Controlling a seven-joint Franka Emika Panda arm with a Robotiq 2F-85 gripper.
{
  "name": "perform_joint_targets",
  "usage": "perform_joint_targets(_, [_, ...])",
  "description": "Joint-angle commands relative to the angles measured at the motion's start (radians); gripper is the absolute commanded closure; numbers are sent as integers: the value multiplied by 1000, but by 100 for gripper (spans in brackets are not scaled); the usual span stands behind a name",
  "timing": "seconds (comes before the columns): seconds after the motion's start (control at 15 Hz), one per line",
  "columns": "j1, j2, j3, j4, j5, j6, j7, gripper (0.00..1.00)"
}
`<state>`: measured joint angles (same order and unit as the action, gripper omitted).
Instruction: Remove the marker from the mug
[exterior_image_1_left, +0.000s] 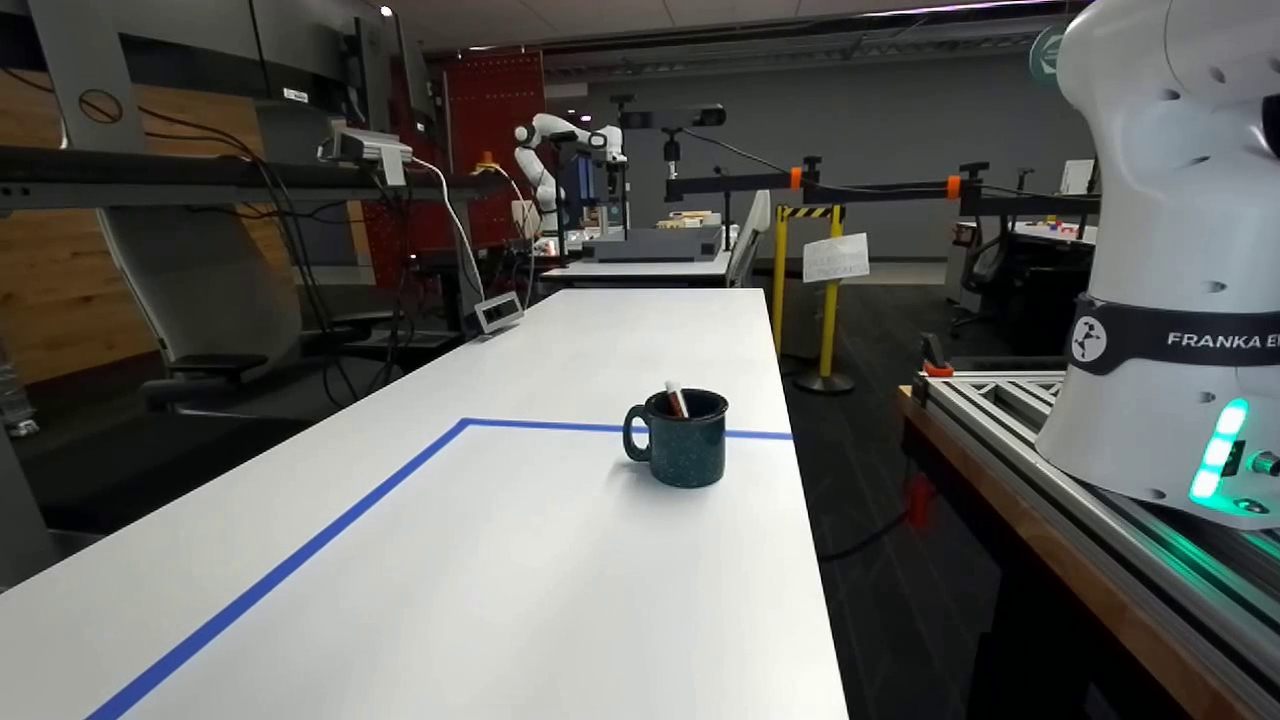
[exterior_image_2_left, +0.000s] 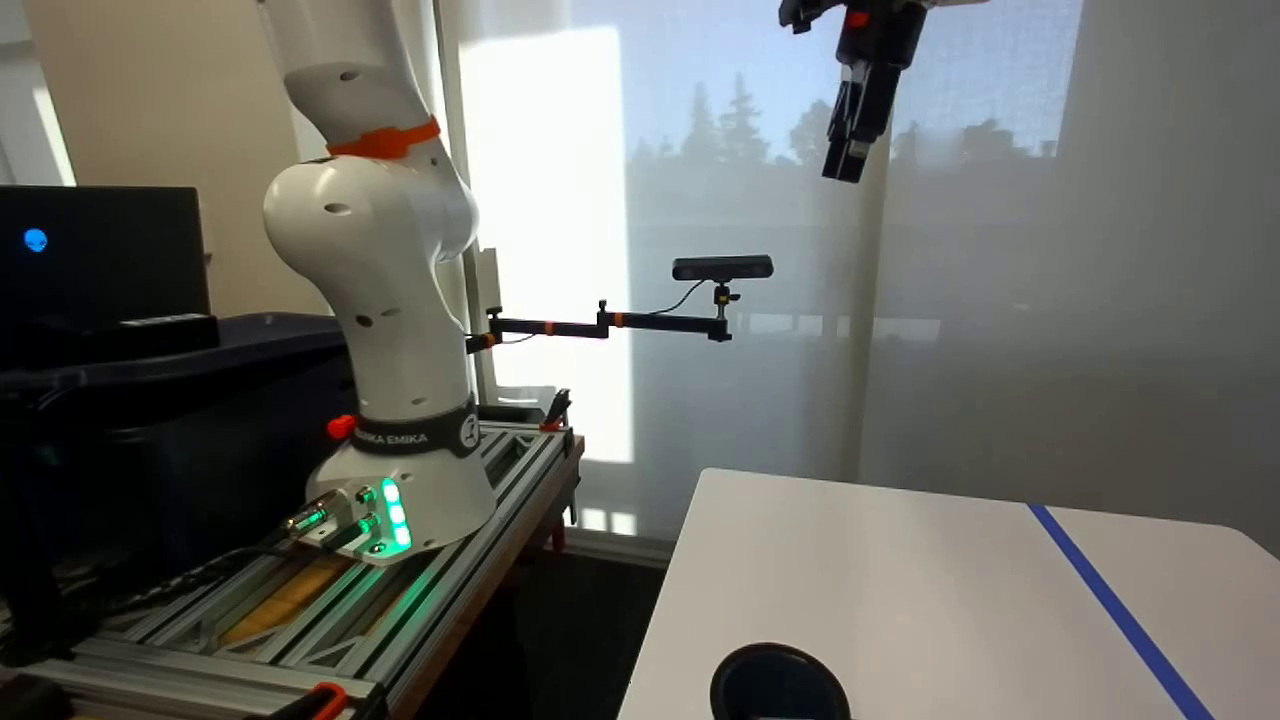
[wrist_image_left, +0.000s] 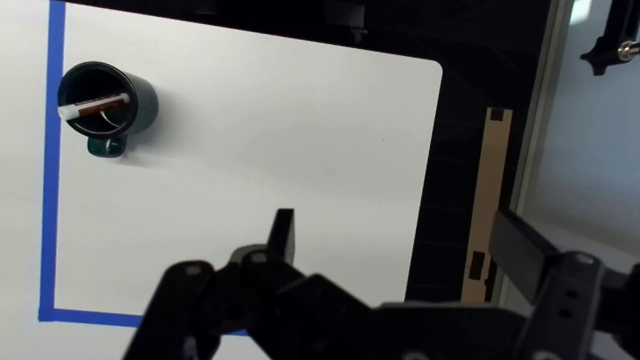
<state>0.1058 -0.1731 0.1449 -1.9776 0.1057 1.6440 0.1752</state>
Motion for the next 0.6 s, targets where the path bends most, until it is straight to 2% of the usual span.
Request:
perform_joint_targets(0.0, [-32,92,-43,35,25,-23,22,0])
perform_joint_targets(0.53, [-115,288,-152,60,135,-68,29,0])
